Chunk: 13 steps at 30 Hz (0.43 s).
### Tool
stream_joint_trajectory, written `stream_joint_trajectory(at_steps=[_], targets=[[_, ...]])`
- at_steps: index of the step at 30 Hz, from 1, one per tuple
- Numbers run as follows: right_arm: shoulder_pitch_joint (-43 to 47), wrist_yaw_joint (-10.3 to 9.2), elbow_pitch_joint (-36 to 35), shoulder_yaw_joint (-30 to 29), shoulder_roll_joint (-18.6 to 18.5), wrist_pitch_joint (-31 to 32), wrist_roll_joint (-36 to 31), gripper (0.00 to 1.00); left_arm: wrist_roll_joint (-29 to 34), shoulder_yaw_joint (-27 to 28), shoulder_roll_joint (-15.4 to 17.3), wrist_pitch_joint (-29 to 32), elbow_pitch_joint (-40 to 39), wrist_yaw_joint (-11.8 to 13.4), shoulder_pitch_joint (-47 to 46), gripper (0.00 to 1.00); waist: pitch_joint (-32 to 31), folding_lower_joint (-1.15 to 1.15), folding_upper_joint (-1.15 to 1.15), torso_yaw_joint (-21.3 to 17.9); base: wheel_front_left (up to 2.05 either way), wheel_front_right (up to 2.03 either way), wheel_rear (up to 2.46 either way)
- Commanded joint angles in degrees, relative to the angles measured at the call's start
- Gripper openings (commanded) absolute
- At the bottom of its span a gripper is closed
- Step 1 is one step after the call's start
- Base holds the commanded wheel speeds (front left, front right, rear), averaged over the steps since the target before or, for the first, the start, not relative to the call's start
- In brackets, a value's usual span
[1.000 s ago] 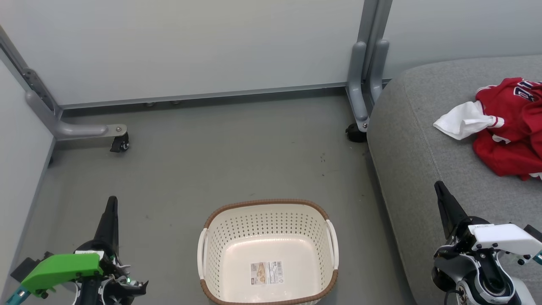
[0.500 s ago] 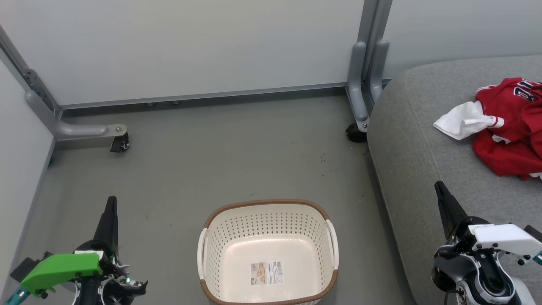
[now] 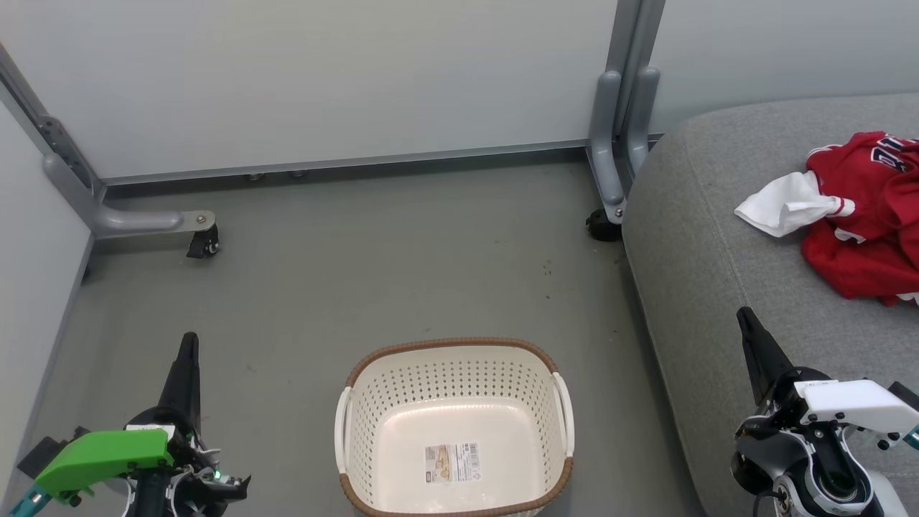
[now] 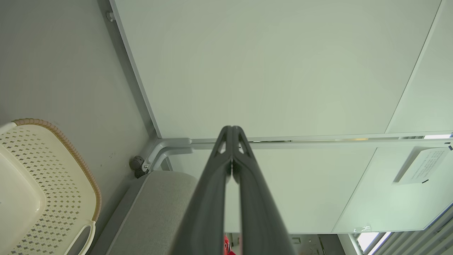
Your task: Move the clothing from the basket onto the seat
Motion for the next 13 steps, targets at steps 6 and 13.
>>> stream_joint_trajectory(at_steps=[6, 13], targets=[[-0.41, 0.02, 0.1, -0.14, -0.04, 0.27, -0.25, 0.0, 0.44, 0.21, -0.21, 0.25, 0.1, -0.28, -0.95, 0.0, 0.0, 0.0, 0.0, 0.0, 0.0, 0.0, 0.0], [-0.41, 0.02, 0.11, -0.2, -0.03, 0.31, -0.33, 0.0, 0.53, 0.34, -0.28, 0.35, 0.11, -0.28, -0.96, 0.0, 0.0, 0.0, 0.0, 0.0, 0.0, 0.0, 0.0]])
